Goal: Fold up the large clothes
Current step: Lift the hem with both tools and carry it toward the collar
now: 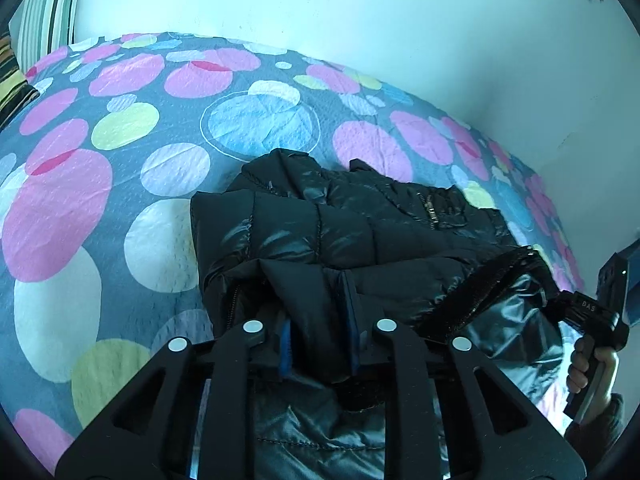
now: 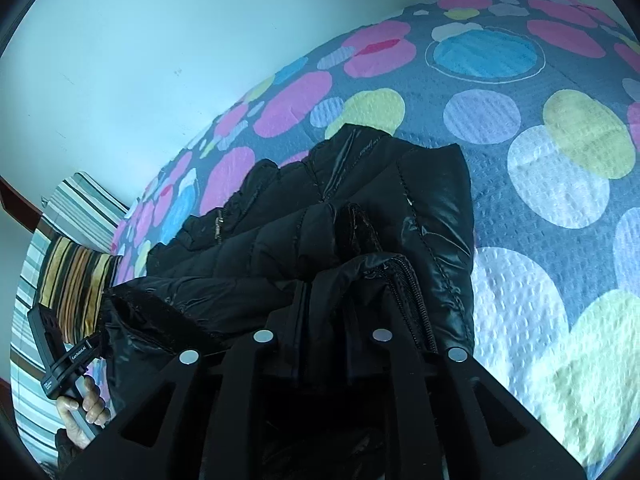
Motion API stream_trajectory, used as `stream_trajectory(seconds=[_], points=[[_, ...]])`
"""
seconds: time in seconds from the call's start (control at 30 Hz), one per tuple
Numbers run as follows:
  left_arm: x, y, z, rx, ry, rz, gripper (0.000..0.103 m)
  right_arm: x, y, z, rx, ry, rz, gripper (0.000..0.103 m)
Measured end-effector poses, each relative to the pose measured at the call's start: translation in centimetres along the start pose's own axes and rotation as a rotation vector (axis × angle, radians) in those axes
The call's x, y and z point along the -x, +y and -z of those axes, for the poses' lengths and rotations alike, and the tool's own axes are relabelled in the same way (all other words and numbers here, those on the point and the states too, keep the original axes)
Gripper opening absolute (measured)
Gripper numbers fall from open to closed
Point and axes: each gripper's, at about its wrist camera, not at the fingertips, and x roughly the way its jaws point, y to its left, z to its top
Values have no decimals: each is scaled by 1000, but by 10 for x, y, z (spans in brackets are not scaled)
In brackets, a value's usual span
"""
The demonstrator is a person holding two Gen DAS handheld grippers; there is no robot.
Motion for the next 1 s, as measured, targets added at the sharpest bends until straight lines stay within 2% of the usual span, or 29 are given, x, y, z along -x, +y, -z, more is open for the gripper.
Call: stream_trajectory(seconds=[0.07, 0.13, 0.17, 0.2, 0.23, 0.27, 0.3, 0.5, 0.7, 0.83, 0.93, 1.0], points=[[11, 3, 1, 19, 0, 19, 26, 13, 2, 2, 1, -20, -13, 35], [18, 9, 3, 53, 4, 56, 31, 25, 3, 3, 11, -45, -4, 46], [22, 12, 4, 78, 6, 85, 34, 33, 4, 4, 18, -59, -8, 47], [27, 16, 5, 106, 7, 120, 42, 39, 4, 5, 24, -65, -13, 47], [31, 19, 7, 128, 6, 140, 63, 43, 4, 5, 27, -68, -13, 48], [36, 21, 8, 144, -11, 138, 72, 48, 3, 5, 34, -72, -11, 48], [43, 22, 9, 151, -44, 118, 75, 52, 3, 6, 38, -75, -11, 48], [58, 21, 6, 73, -85, 14, 75, 61, 0, 9, 50, -82, 3, 48], [42, 24, 0, 30, -51, -7, 75, 56, 7, 7, 88, -85, 12, 48], [20, 17, -14, -42, -33, -32, 76, 45, 18, -8, 150, -87, 32, 49], [2, 13, -24, -82, -15, -42, 76, 28, 27, -28, 209, -76, 47, 61], [-10, 13, -29, -95, 3, -45, 76, 14, 32, -38, 250, -61, 60, 61]])
